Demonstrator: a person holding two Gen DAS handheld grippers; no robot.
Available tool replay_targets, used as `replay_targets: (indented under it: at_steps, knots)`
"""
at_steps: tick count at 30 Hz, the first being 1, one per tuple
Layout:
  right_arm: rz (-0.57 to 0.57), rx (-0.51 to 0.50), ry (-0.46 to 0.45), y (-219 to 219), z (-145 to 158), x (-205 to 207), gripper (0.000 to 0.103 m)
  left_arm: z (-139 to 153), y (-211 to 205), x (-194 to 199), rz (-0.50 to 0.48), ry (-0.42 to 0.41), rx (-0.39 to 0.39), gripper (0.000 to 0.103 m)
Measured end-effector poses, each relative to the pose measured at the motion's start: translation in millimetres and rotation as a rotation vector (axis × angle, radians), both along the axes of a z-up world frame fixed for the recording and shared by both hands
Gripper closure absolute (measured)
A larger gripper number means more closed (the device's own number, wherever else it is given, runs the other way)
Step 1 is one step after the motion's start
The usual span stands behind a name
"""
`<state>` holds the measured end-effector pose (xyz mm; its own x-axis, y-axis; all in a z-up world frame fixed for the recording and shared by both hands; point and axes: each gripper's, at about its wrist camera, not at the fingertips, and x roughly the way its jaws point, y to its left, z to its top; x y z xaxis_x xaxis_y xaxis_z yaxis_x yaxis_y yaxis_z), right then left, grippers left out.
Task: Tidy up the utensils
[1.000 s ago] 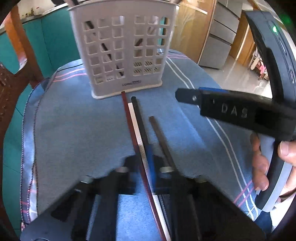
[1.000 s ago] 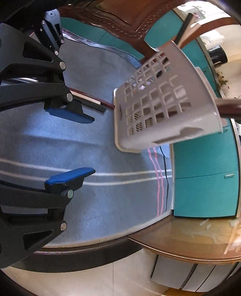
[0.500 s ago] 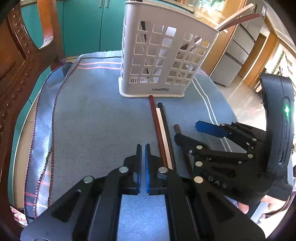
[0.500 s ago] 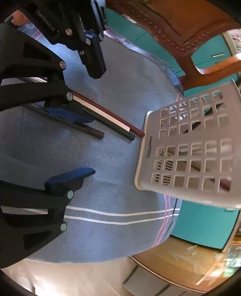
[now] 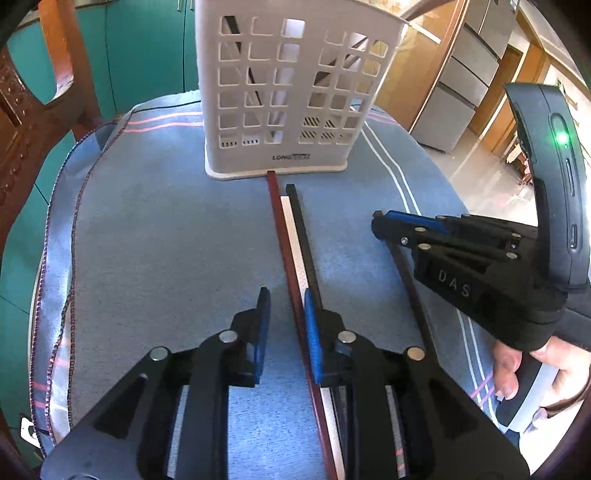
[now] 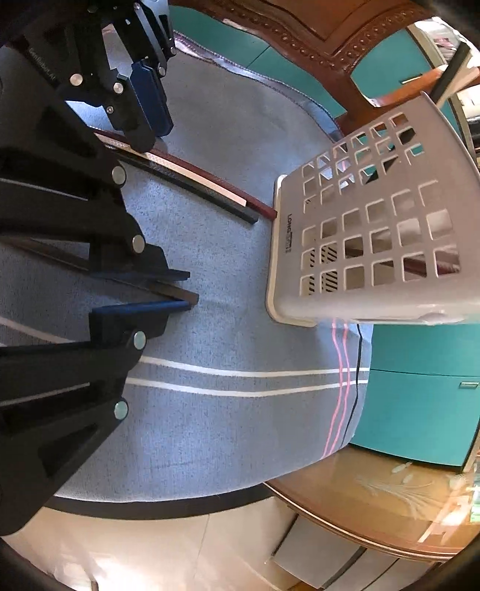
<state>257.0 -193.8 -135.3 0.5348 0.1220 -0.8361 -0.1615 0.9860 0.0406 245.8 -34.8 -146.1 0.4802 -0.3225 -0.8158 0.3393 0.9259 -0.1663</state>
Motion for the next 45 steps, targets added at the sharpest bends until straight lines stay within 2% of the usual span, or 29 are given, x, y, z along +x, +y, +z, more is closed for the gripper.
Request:
replay_targets:
  at_steps: [4,9,13,17,27,30,33,39,45]
  knots:
    - [0.009,-0.005,0.000,4.2,-1.0,-1.1,0.091,-1.1,-1.4,0.5,0.015,-0.007,0.014,0.083]
    - [0.023,-0.016,-0.013,8.7,-0.4,-5.3,0.091,0.4,-10.6,-3.1,0.022,-0.068,0.120,0.086]
    - [0.027,-0.029,-0.016,9.2,-0.3,-6.9,0.091,-2.4,-12.1,-3.2,0.022,-0.062,0.139,0.086]
    - [0.027,-0.022,-0.013,10.4,-0.2,-5.1,0.088,-3.2,-9.3,-1.8,0.035,-0.058,0.144,0.086]
    - [0.036,-0.028,-0.013,12.0,0.0,-5.1,0.074,-2.6,-7.8,-0.6,0.048,-0.057,0.146,0.086]
    - [0.039,-0.035,-0.015,12.6,-0.6,-5.5,0.073,-3.1,-7.1,-1.5,0.051,-0.056,0.144,0.086]
    - [0.039,-0.035,-0.015,13.3,-1.0,-5.3,0.073,-3.4,-5.1,-1.9,0.063,-0.044,0.145,0.096]
    - [0.040,-0.042,-0.017,14.2,-1.4,-5.0,0.073,-2.1,7.2,-1.6,0.096,0.014,0.118,0.096]
    - [0.031,-0.045,-0.022,17.3,-2.3,-3.1,0.073,0.2,16.5,-4.6,0.147,0.036,0.137,0.096]
